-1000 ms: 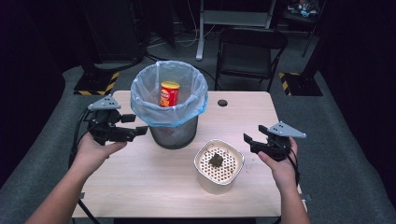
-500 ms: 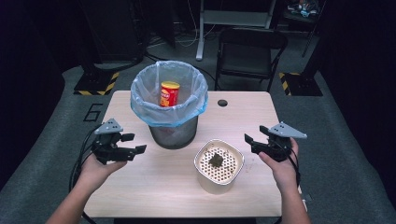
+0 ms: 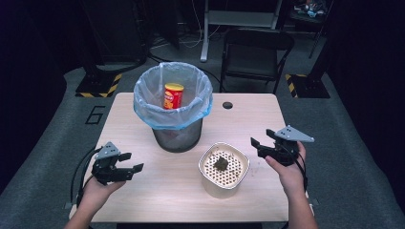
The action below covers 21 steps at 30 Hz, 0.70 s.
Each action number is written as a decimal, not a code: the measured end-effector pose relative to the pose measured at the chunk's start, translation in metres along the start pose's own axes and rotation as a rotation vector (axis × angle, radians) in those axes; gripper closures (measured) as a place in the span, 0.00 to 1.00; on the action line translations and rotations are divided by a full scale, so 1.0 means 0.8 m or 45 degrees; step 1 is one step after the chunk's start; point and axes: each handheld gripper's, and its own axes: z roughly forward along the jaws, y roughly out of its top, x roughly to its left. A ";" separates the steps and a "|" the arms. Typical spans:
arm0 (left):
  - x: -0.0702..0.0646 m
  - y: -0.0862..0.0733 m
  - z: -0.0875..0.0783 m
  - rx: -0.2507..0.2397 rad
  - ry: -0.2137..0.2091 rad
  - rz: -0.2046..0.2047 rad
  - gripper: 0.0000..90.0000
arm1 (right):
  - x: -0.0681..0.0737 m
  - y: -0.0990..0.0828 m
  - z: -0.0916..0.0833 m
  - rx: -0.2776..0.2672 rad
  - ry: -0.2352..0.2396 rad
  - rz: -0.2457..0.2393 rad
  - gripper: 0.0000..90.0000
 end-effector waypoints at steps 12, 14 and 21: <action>0.028 -0.064 0.019 -0.047 0.043 -0.178 0.33 | -0.002 -0.004 0.002 0.012 -0.008 0.000 0.34; 0.034 -0.070 0.022 -0.058 0.063 -0.196 0.33 | -0.003 -0.004 0.003 0.014 -0.009 -0.005 0.34; 0.049 -0.089 0.032 -0.040 0.100 -0.265 0.32 | -0.005 -0.008 0.005 0.026 -0.016 0.004 0.34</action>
